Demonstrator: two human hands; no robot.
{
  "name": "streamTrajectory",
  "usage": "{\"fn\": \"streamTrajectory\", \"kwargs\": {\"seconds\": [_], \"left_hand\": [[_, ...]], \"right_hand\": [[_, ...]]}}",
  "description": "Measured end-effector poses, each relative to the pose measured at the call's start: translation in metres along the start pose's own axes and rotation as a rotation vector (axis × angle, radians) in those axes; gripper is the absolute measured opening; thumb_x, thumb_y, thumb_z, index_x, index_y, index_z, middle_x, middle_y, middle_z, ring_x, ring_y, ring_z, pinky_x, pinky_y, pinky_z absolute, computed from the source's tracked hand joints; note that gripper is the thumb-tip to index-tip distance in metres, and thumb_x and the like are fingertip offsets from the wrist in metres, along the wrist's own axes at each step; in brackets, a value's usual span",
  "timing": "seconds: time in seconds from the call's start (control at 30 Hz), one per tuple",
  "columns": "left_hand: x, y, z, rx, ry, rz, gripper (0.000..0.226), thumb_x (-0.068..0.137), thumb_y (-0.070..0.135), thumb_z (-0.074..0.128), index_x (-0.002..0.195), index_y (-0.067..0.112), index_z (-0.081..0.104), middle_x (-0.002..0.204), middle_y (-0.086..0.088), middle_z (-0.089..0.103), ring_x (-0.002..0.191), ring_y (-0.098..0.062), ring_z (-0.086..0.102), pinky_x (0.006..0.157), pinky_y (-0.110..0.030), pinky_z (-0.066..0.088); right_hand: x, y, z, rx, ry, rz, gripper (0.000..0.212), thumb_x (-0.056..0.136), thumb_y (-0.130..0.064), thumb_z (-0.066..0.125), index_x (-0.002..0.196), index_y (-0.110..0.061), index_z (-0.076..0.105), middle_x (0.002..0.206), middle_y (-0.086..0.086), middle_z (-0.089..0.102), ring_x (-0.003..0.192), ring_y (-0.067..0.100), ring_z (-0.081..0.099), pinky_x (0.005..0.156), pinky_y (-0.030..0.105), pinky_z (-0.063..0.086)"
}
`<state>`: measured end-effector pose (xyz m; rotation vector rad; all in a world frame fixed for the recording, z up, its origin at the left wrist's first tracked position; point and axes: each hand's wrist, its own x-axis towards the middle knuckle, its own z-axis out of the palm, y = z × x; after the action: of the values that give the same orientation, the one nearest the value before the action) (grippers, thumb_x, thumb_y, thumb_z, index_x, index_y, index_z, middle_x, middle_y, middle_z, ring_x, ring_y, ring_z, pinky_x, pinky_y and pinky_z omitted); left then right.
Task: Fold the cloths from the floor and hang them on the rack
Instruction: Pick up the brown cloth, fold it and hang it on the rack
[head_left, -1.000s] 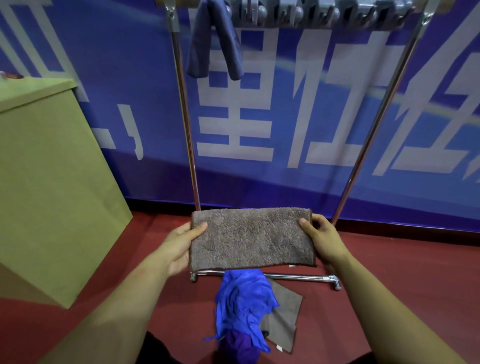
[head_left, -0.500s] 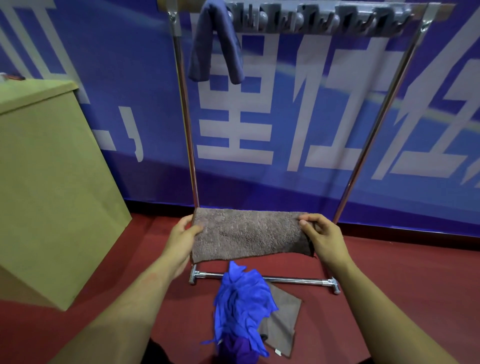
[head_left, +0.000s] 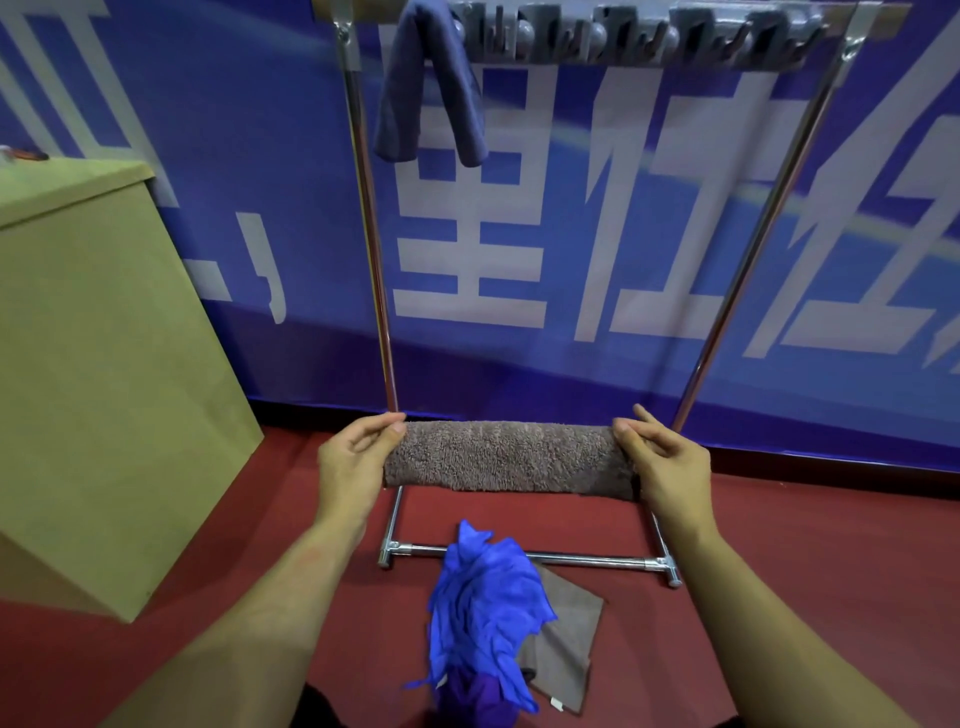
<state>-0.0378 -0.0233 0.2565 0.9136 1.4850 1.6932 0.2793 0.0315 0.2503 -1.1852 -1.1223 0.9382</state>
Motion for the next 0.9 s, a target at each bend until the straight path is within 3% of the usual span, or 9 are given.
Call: {"fn": "streamTrajectory", "kwargs": {"seconds": [0.07,0.17,0.23,0.37,0.47,0.63,0.7,0.77,0.9], "left_hand": [[-0.001,0.001,0.000,0.011,0.016,0.007,0.017,0.088,0.001,0.070,0.104,0.002,0.074,0.091,-0.004,0.076,0.078,0.000,0.071,0.076,-0.010,0.053],[0.000,0.001,-0.001,0.015,0.038,0.014,0.017,0.088,0.002,0.071,0.104,0.001,0.075,0.092,-0.006,0.076,0.080,-0.001,0.071,0.077,-0.011,0.054],[0.000,0.001,-0.001,0.000,0.043,0.005,0.016,0.087,0.003,0.071,0.103,0.002,0.075,0.091,-0.006,0.077,0.082,-0.005,0.072,0.079,-0.012,0.054],[0.001,0.000,0.000,-0.024,0.021,-0.010,0.015,0.087,0.004,0.072,0.102,0.006,0.075,0.088,0.000,0.077,0.080,-0.002,0.071,0.075,-0.010,0.053],[0.002,-0.002,-0.001,-0.039,-0.013,-0.042,0.018,0.088,0.005,0.072,0.106,0.006,0.074,0.095,-0.004,0.078,0.088,-0.008,0.072,0.081,-0.013,0.055],[0.002,-0.007,-0.003,-0.028,-0.122,-0.118,0.039,0.082,0.003,0.077,0.119,0.010,0.070,0.108,-0.010,0.076,0.106,-0.021,0.071,0.097,-0.032,0.055],[0.002,-0.010,-0.003,-0.006,-0.117,-0.126,0.043,0.079,0.001,0.080,0.119,0.013,0.070,0.109,-0.010,0.076,0.109,-0.023,0.070,0.100,-0.037,0.053],[0.003,-0.011,-0.002,0.008,-0.101,-0.121,0.043,0.077,0.001,0.081,0.117,0.014,0.071,0.110,-0.010,0.075,0.110,-0.022,0.070,0.102,-0.038,0.052],[0.005,-0.012,0.000,0.008,-0.035,-0.098,0.042,0.075,0.006,0.084,0.114,0.018,0.072,0.115,-0.011,0.072,0.111,-0.016,0.068,0.102,-0.033,0.051]], "right_hand": [[-0.001,-0.002,0.001,0.033,0.003,0.019,0.007,0.086,-0.009,0.077,0.091,-0.005,0.080,0.091,-0.009,0.078,0.115,-0.001,0.065,0.099,0.023,0.049],[-0.002,-0.007,0.002,0.027,0.019,0.026,0.009,0.086,-0.015,0.079,0.090,-0.008,0.080,0.090,0.000,0.080,0.086,0.004,0.071,0.085,0.020,0.056],[-0.002,-0.005,0.002,0.018,0.022,0.011,0.007,0.086,-0.015,0.078,0.090,-0.010,0.080,0.084,-0.003,0.079,0.079,0.004,0.070,0.076,0.015,0.056],[0.001,0.000,0.000,0.007,0.013,0.011,0.007,0.087,-0.015,0.077,0.091,-0.010,0.079,0.081,-0.007,0.078,0.077,0.001,0.069,0.076,0.014,0.055],[0.001,0.000,-0.001,0.001,-0.017,0.025,0.008,0.088,-0.014,0.076,0.095,-0.012,0.078,0.082,-0.008,0.078,0.078,0.000,0.069,0.074,0.013,0.054],[0.000,0.002,-0.001,0.029,-0.133,0.095,0.034,0.084,-0.007,0.079,0.116,-0.010,0.071,0.093,0.007,0.078,0.083,0.010,0.070,0.076,0.019,0.059],[0.000,0.002,0.000,-0.011,-0.166,0.093,0.037,0.083,-0.003,0.079,0.118,-0.009,0.068,0.075,-0.007,0.074,0.070,0.002,0.064,0.067,0.014,0.056],[0.000,0.003,0.002,-0.064,-0.131,0.060,0.035,0.083,-0.002,0.079,0.115,-0.009,0.067,0.058,-0.016,0.057,0.057,-0.002,0.049,0.056,0.007,0.044],[0.001,0.004,0.004,-0.093,-0.050,0.011,0.040,0.077,-0.011,0.086,0.114,-0.012,0.070,0.073,0.005,0.046,0.065,0.008,0.041,0.055,0.011,0.042]]}}
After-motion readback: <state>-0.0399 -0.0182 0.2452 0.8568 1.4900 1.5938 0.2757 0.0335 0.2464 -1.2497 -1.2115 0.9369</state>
